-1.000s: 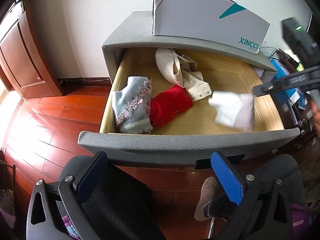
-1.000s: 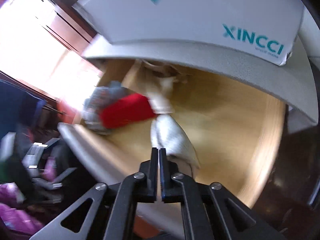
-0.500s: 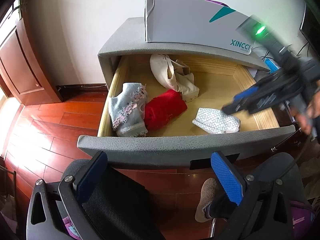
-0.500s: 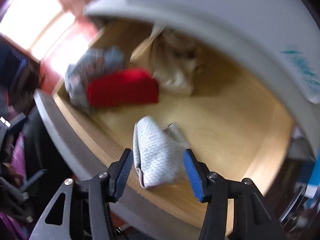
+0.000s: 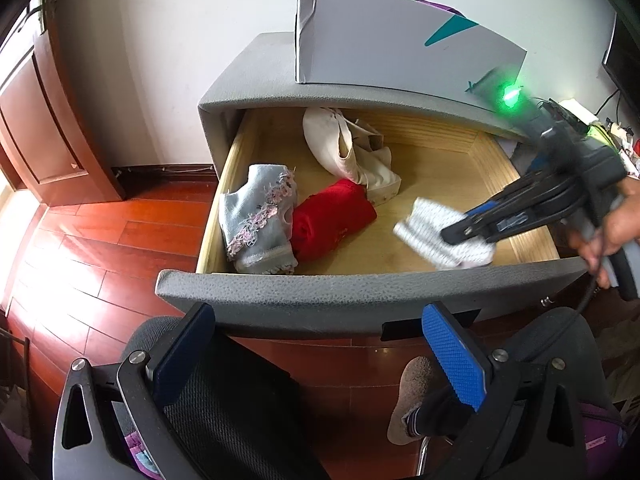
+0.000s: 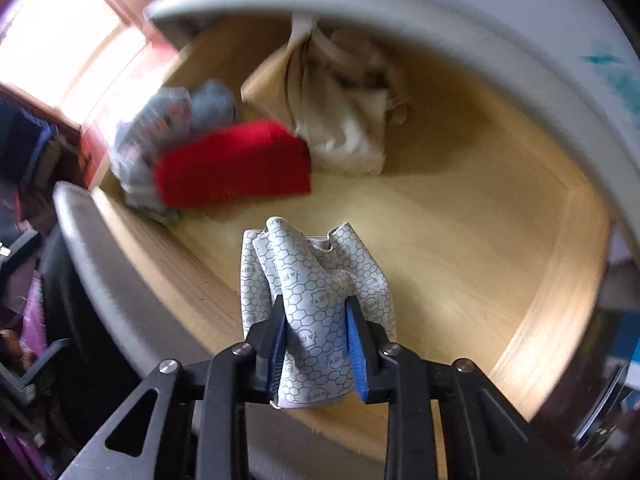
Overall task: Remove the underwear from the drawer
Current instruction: 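Carry the hexagon-print cloth over the white box and release it, then reach into the drawer and grasp the beige cloth with the right gripper, then lift the beige cloth and carry it over the white box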
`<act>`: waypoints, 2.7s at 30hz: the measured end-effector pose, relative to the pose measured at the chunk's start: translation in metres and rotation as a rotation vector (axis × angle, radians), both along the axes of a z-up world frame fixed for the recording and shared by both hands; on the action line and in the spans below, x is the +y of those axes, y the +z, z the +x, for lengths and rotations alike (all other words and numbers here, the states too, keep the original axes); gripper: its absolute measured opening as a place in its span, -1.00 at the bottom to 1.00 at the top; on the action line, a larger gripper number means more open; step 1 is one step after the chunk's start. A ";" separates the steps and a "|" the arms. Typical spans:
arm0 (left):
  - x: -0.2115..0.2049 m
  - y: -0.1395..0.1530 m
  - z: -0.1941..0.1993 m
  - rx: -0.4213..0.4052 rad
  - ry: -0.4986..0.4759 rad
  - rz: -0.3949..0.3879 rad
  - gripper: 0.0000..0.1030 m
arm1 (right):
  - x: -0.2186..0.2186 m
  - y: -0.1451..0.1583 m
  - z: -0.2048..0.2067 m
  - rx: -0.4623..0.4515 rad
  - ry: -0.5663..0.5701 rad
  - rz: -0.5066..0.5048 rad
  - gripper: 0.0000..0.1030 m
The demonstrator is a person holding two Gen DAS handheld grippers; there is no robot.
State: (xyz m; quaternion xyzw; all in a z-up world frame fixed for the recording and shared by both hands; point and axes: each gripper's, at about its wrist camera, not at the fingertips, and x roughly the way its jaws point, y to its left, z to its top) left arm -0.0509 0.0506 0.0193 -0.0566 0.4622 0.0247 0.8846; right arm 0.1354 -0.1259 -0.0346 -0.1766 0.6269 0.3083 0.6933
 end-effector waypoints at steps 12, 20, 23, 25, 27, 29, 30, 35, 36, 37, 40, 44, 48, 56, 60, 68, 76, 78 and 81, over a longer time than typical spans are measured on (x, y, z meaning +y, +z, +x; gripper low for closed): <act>-0.005 0.004 -0.004 -0.016 -0.015 0.006 1.00 | -0.053 0.236 0.013 -0.223 -0.144 0.504 -0.47; -0.007 0.007 -0.005 -0.032 -0.028 0.000 1.00 | -0.021 0.255 0.112 -0.362 -0.241 0.368 -0.47; -0.002 0.005 -0.003 -0.024 -0.013 -0.017 1.00 | -0.002 0.222 0.136 -0.373 -0.246 0.267 -0.47; 0.002 0.003 -0.002 -0.018 0.002 -0.028 1.00 | 0.012 0.200 0.147 -0.399 -0.235 0.170 -0.47; 0.005 0.001 -0.001 -0.007 0.013 -0.039 1.00 | 0.022 0.181 0.153 -0.409 -0.223 0.105 -0.46; 0.007 -0.002 0.000 0.006 0.023 -0.044 1.00 | 0.026 0.168 0.155 -0.412 -0.229 0.081 -0.34; 0.007 -0.002 0.001 0.008 0.025 -0.045 1.00 | 0.026 0.170 0.152 -0.443 -0.235 0.093 -0.33; 0.007 -0.004 0.001 0.012 0.025 -0.038 1.00 | 0.010 0.210 0.097 -0.657 -0.272 0.256 -0.26; 0.007 -0.004 0.002 0.014 0.026 -0.039 1.00 | 0.005 0.218 0.081 -0.664 -0.256 0.312 -0.25; 0.007 -0.004 0.002 0.016 0.027 -0.039 1.00 | 0.003 0.225 0.061 -0.658 -0.223 0.372 -0.20; 0.010 -0.005 0.002 0.020 0.037 -0.052 1.00 | 0.008 0.213 0.007 -0.537 -0.054 0.467 0.06; 0.013 -0.005 0.001 0.026 0.049 -0.056 1.00 | 0.042 0.147 -0.055 -0.470 0.179 0.241 0.06; 0.012 0.001 -0.001 0.018 0.053 -0.042 1.00 | 0.063 0.085 -0.053 -0.382 0.128 0.086 0.06; 0.028 0.014 -0.011 -0.001 0.094 -0.035 1.00 | 0.112 0.057 -0.043 -0.460 0.131 -0.032 0.06; 0.034 0.014 -0.012 0.000 0.108 -0.059 1.00 | 0.133 0.042 -0.029 -0.467 0.102 -0.088 0.06; 0.032 0.011 -0.010 0.002 0.084 -0.047 1.00 | 0.154 0.016 -0.006 -0.467 0.102 -0.155 -0.44; 0.032 0.005 -0.007 0.022 0.084 -0.059 1.00 | 0.144 0.005 -0.003 -0.428 0.141 -0.177 -0.95; 0.031 0.004 -0.007 0.022 0.081 -0.056 1.00 | 0.132 0.010 -0.005 -0.413 0.129 -0.149 -0.95; 0.029 0.006 -0.007 0.018 0.075 -0.047 1.00 | 0.103 0.020 -0.005 -0.336 0.081 -0.084 -0.95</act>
